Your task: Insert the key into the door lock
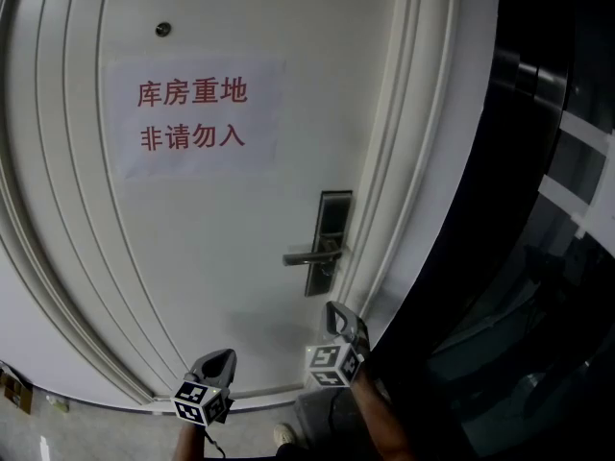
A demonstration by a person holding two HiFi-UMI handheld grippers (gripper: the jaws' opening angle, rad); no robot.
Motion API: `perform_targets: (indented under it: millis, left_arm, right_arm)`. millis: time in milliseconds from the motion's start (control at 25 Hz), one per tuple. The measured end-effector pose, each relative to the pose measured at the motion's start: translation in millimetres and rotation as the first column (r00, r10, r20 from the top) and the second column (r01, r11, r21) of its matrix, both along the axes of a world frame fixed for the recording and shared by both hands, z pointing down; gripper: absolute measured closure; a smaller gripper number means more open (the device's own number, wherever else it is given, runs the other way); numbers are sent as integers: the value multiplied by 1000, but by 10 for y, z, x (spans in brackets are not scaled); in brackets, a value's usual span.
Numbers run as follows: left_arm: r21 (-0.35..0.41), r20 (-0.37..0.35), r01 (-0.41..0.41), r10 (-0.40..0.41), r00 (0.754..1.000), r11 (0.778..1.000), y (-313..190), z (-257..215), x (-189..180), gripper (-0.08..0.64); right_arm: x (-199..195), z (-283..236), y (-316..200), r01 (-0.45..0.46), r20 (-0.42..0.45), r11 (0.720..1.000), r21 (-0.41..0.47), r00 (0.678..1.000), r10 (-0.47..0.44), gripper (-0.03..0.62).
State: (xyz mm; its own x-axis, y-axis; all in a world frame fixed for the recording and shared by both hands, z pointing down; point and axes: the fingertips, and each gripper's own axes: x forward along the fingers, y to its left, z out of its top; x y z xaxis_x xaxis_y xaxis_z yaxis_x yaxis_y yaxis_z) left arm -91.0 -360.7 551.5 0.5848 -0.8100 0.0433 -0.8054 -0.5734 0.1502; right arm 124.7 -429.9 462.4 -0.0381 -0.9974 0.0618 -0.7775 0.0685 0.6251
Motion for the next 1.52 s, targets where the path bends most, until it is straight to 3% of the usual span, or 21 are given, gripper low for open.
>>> perform_targets:
  millis: [240, 600, 960, 1200, 1520]
  left_arm:
    - [9, 18, -9, 8, 1000, 1000, 90, -46, 31, 557]
    - [28, 33, -13, 12, 999, 1000, 197, -97, 130, 557]
    - [44, 52, -7, 5, 999, 999, 292, -121, 200, 557]
    - [31, 50, -2, 1, 999, 1000, 344, -84, 202, 557]
    - [28, 46, -7, 6, 999, 1000, 355, -66, 188, 557]
  right_arm:
    - [-94, 151, 140, 83, 253, 996, -35, 965, -71, 591]
    - [-287, 423, 432, 223, 471, 974, -49, 864, -175, 591]
    - [-290, 605, 808, 280, 572, 959, -43, 794, -206, 591]
    - [-309, 808, 982, 290, 570, 953, -93, 800, -187, 591]
    - [-316, 837, 1098, 292, 590, 953, -78, 785, -192, 591]
